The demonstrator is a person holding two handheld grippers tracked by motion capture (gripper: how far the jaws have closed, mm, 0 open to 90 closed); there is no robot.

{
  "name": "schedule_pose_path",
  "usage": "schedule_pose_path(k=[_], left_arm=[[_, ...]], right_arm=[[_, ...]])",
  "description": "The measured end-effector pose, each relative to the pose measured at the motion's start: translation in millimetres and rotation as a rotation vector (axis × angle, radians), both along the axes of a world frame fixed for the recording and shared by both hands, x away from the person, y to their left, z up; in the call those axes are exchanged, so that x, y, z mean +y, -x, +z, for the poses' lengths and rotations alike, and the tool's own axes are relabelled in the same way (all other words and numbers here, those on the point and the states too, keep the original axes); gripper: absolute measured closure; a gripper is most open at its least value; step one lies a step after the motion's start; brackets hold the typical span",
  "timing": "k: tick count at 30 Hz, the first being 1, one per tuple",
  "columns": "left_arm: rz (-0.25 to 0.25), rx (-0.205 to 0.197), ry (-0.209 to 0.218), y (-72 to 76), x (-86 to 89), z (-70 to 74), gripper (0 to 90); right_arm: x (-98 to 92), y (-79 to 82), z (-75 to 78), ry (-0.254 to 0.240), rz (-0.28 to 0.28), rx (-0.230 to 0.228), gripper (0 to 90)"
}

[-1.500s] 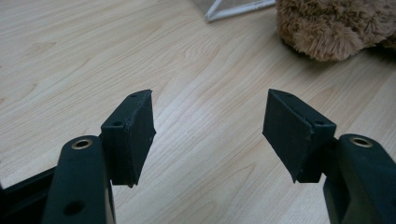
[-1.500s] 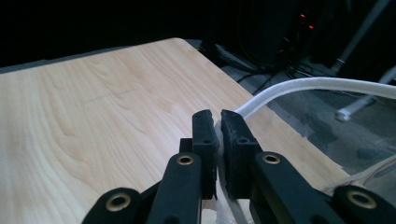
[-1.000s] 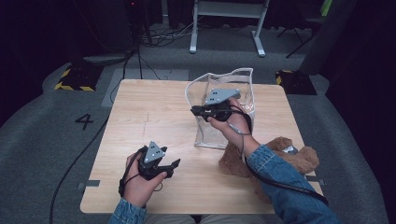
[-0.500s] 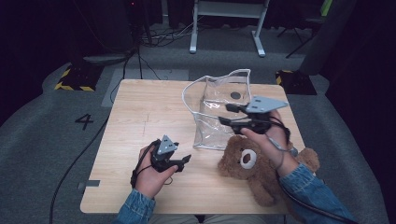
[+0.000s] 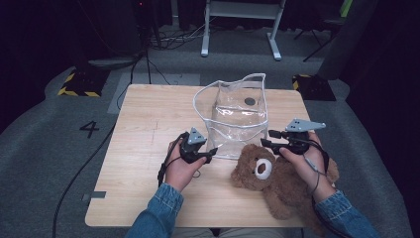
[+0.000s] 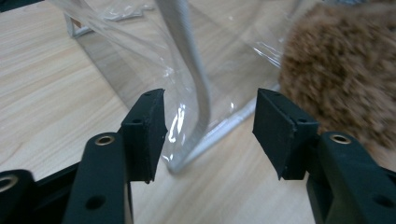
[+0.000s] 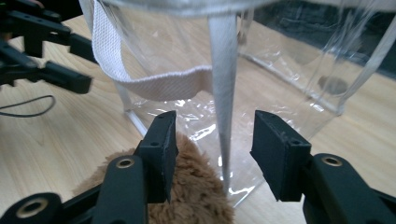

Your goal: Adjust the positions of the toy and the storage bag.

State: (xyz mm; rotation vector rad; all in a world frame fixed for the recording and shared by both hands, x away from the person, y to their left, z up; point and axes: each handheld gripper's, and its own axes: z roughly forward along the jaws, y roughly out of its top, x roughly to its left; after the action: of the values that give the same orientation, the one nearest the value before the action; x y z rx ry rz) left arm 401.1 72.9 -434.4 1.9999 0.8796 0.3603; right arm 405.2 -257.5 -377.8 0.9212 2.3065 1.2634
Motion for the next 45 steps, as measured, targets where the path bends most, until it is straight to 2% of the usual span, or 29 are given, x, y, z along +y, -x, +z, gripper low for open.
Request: schedule_pose_path(k=[4, 5, 7, 9, 12, 15, 17, 21, 22, 23, 25, 26, 30, 32, 33, 36, 38, 39, 41, 45], left_arm=[[-0.013, -0.019, -0.030, -4.3, -1.9, -1.0, 80.8], [-0.006, -0.009, -0.032, -3.3, -1.9, -0.7, 83.4], [0.009, -0.021, -0.074, -1.7, 0.2, 0.9, 87.1], [0.013, -0.014, -0.071, 0.9, 2.9, 1.5, 87.5], [0.026, -0.023, -0.104, 7.9, 12.6, 4.5, 87.7], [0.032, -0.014, -0.116, 16.9, 25.2, 6.2, 87.8], [0.039, -0.020, -0.121, 23.7, 34.4, 6.3, 87.7], [0.060, -0.029, -0.104, 44.0, 52.0, 4.7, 87.7], [0.058, -0.020, -0.095, 50.9, 56.5, 4.1, 87.7], [0.064, -0.036, -0.109, 55.7, 61.1, 4.6, 87.7], [0.068, -0.038, -0.120, 64.9, 69.3, 4.9, 87.7], [0.073, -0.036, -0.122, 67.9, 72.6, 4.9, 87.7], [0.101, -0.027, -0.122, 79.0, 89.5, 5.5, 87.6], [0.107, -0.020, -0.116, 84.0, 95.2, 5.5, 87.6], [0.106, -0.022, -0.116, 86.3, 96.6, 5.5, 87.6], [0.097, -0.020, -0.123, 94.1, 97.1, 6.3, 87.5], [0.092, -0.021, -0.128, 99.3, 97.5, 6.8, 87.5], [0.090, -0.017, -0.125, 102.0, 97.5, 6.7, 87.5], [0.084, -0.017, -0.119, 106.7, 97.8, 6.1, 87.5], [0.077, -0.011, -0.120, 115.8, 99.2, 6.9, 87.5]], right_arm=[[0.5, 3.7, -7.3, -0.021, 0.002, 0.041, 41.6], [0.5, 5.9, -8.6, -0.016, 0.007, 0.043, 40.3], [0.0, 13.3, -14.6, -0.022, 0.041, 0.058, 39.0], [-2.8, 18.4, -20.7, -0.026, 0.052, 0.059, 37.8], [-8.5, 25.6, -27.3, -0.052, 0.059, 0.073, 37.8], [-12.3, 29.6, -32.6, -0.028, 0.081, 0.084, 38.7], [-14.7, 29.3, -33.7, -0.033, 0.085, 0.091, 40.3], [-19.5, 25.2, -33.2, -0.012, 0.085, 0.095, 42.3], [-20.4, 23.8, -33.2, -0.002, 0.084, 0.097, 42.4], [-21.3, 21.4, -33.3, 0.005, 0.079, 0.104, 43.2], [-23.1, 17.2, -33.3, 0.028, 0.062, 0.100, 44.9], [-24.8, 13.9, -33.7, 0.059, 0.050, 0.091, 44.8], [-27.5, 5.5, -34.3, 0.056, 0.025, 0.108, 43.5], [-25.3, 4.8, -30.6, 0.054, 0.027, 0.097, 41.3], [-23.5, 5.8, -26.6, 0.052, 0.038, 0.079, 40.9], [-9.6, 17.3, -8.3, 0.001, 0.094, 0.025, 43.2], [8.0, 31.0, 2.7, -0.032, 0.161, 0.003, 46.5], [19.7, 39.3, 7.1, -0.036, 0.230, -0.011, 48.6], [38.9, 49.1, 10.0, -0.032, 0.298, -0.029, 49.5], [69.0, 51.1, 6.2, 0.020, 0.340, -0.036, 56.2]])
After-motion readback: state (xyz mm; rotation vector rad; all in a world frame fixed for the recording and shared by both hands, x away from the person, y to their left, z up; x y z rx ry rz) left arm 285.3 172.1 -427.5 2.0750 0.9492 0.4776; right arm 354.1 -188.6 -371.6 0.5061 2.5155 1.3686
